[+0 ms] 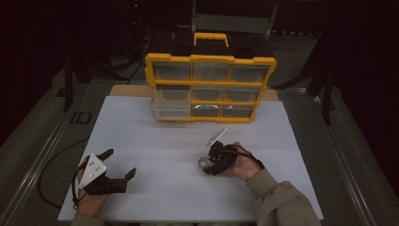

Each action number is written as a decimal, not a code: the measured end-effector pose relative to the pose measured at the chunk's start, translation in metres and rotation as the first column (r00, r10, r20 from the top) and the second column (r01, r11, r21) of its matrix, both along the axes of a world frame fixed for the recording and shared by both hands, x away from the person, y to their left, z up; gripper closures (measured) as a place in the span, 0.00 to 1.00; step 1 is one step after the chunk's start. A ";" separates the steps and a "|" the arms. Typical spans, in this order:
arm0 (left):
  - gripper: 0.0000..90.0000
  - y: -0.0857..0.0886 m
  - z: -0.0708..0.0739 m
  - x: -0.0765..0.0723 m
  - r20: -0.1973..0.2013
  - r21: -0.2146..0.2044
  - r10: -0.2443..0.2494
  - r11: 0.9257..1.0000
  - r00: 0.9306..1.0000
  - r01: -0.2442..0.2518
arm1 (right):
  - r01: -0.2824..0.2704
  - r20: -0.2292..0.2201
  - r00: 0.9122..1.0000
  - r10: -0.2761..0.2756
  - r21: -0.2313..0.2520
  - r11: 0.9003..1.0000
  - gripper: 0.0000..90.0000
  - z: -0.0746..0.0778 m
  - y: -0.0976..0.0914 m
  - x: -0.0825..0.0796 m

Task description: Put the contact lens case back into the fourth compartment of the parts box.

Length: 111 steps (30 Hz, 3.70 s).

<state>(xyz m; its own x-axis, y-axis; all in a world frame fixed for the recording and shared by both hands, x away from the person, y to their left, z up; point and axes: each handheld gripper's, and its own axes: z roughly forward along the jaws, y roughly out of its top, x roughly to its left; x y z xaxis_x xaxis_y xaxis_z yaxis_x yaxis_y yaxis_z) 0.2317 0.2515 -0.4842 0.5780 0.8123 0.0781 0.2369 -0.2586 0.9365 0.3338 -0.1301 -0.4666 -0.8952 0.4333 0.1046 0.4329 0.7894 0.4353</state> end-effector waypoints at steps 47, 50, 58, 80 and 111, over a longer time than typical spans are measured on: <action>0.00 0.000 0.000 0.000 0.001 0.002 -0.001 1.000 1.000 0.001 | 0.034 -0.013 0.999 -0.033 0.027 0.999 0.54 0.056 0.008 0.010; 0.00 0.000 -0.001 0.000 0.001 0.001 -0.001 1.000 1.000 0.001 | 0.034 -0.007 0.999 -0.034 0.032 0.999 0.54 0.062 0.008 0.012; 0.00 -0.001 -0.001 0.000 0.002 0.004 -0.001 1.000 1.000 0.001 | 0.027 0.001 1.000 -0.027 0.039 0.999 0.54 0.073 0.008 0.016; 0.00 -0.001 -0.001 -0.001 0.002 0.002 -0.004 1.000 1.000 0.004 | 0.035 0.034 0.999 -0.036 0.039 0.999 0.54 0.100 0.010 0.031; 0.00 -0.001 -0.002 0.000 -0.002 0.003 -0.009 1.000 1.000 0.009 | 0.009 0.098 0.995 -0.011 0.019 1.000 0.54 0.131 0.003 0.072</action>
